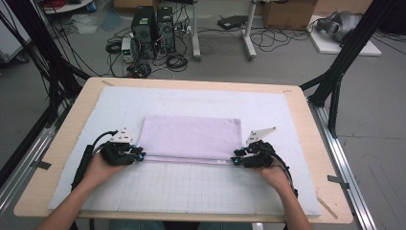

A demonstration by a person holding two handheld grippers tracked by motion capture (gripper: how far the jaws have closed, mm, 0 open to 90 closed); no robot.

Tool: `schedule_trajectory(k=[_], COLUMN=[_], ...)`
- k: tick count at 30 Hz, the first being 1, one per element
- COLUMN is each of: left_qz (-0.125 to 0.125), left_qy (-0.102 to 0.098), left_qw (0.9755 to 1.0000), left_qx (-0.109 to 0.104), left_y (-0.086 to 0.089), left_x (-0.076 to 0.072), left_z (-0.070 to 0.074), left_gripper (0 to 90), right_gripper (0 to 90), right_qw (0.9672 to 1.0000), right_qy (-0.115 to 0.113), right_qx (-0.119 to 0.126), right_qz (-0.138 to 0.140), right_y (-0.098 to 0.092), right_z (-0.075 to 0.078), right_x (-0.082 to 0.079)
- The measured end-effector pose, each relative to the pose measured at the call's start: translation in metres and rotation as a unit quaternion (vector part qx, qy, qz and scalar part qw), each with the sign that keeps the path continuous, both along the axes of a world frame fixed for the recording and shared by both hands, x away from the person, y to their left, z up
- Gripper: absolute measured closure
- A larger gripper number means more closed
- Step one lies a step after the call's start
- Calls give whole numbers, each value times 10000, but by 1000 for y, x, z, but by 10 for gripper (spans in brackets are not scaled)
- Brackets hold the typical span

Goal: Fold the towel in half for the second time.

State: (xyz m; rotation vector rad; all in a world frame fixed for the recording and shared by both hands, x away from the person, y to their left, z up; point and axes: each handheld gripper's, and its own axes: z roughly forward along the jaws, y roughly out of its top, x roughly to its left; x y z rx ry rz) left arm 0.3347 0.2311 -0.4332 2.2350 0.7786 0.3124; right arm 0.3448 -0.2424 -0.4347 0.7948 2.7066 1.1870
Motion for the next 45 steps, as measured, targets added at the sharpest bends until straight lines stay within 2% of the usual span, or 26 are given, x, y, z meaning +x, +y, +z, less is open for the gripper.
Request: schedule_trajectory(k=[2,3,5,8,15,21,22,24,26,29,31,33,35,36,37,40,42,45], left_qz=[104,133,177,216,234,187,144,144,158,208,256,285,378,383,367,378,403,527], left_qy=[-124,-121,-101,-116,-255,-190,-188,-164,-166,-114,-124,-130,-149,-90,-41,-68,-86,-184], left_qw=[9999,9998,9998,9996,9987,9989,9993,9991,9987,9978,9973,9976,9983,9986,9987,9985,9983,9974], left_qx=[35,-2,-58,-134,-372,-393,-301,-355,-460,-623,-671,-620,-415,-341,-339,-390,-420,-466], left_y=[0,1,3,4,10,9,8,7,10,13,13,12,8,7,6,6,7,7], left_x=[-1,-1,0,-2,-9,-16,-16,-16,-15,-14,-13,-11,-9,-8,-7,-6,-7,-10], left_z=[-1,-1,-1,1,11,2,1,1,3,5,5,5,2,0,-2,-3,-1,1], left_gripper=[796,841,865,873,876,876,876,873,861,758,743,750,799,815,816,800,746,613], right_gripper=[757,807,855,863,865,867,867,865,847,763,748,740,725,716,701,645,609,539], right_qw=[10000,9999,9998,9998,9993,9996,9997,9999,9999,9994,9994,9991,9990,9989,9988,9983,9980,9978], right_qy=[-39,-76,-148,-178,-341,-263,-215,-104,-27,30,-31,-17,-41,-33,-14,-121,-167,-278], right_qx=[-59,-93,-128,-109,161,14,5,24,62,328,348,430,447,452,488,547,550,497], right_qz=[-13,30,60,42,6,76,81,66,87,68,50,-2,-47,-71,-98,-183,-249,-334], right_y=[0,0,1,0,-6,-5,-6,-7,-7,-9,-9,-9,-8,-7,-6,-6,-5,-3], right_z=[-1,-1,-1,1,14,12,10,6,4,6,7,6,6,7,7,10,11,13], right_x=[0,0,0,0,-8,-12,-12,-13,-13,-13,-12,-11,-10,-10,-10,-10,-10,-11])
